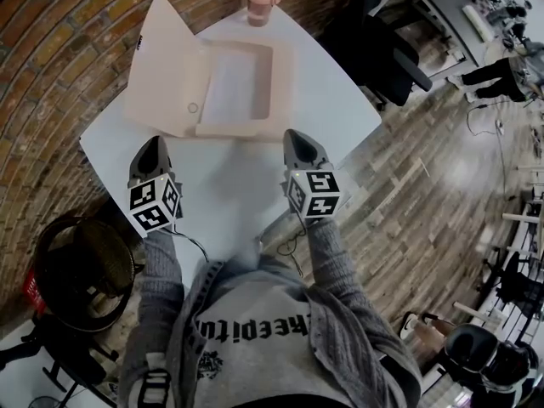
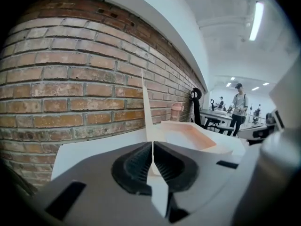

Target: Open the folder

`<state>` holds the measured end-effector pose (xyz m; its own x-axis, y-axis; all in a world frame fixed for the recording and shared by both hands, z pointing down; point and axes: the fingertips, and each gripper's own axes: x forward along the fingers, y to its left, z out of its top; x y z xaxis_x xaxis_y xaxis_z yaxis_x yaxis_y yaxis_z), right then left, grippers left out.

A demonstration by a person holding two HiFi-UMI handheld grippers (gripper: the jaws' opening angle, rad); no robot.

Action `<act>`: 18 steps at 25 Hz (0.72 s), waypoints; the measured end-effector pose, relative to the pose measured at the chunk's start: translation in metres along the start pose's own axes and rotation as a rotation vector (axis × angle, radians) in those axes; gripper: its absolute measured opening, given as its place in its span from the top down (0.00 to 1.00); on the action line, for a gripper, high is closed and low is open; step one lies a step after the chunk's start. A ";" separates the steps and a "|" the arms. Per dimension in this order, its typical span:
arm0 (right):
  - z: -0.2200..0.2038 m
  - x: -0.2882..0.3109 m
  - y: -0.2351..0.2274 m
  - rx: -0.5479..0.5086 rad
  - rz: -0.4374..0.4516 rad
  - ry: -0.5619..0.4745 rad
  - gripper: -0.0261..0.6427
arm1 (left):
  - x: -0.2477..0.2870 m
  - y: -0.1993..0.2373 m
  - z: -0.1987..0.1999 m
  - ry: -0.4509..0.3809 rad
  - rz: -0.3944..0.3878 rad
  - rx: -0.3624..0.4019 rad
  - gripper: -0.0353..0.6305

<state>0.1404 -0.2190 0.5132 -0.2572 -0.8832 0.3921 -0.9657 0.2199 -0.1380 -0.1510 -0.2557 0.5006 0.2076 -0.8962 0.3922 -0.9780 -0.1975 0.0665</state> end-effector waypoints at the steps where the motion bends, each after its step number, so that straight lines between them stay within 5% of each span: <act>1: 0.002 -0.003 0.003 -0.006 0.003 -0.007 0.96 | -0.005 -0.003 0.002 -0.009 -0.010 -0.002 0.93; 18: 0.045 -0.078 0.031 -0.026 -0.031 -0.170 0.96 | -0.082 -0.053 0.064 -0.224 -0.160 0.034 0.93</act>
<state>0.1322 -0.1618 0.4378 -0.2199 -0.9466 0.2358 -0.9742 0.2004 -0.1040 -0.1146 -0.1974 0.4058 0.3622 -0.9171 0.1666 -0.9320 -0.3538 0.0786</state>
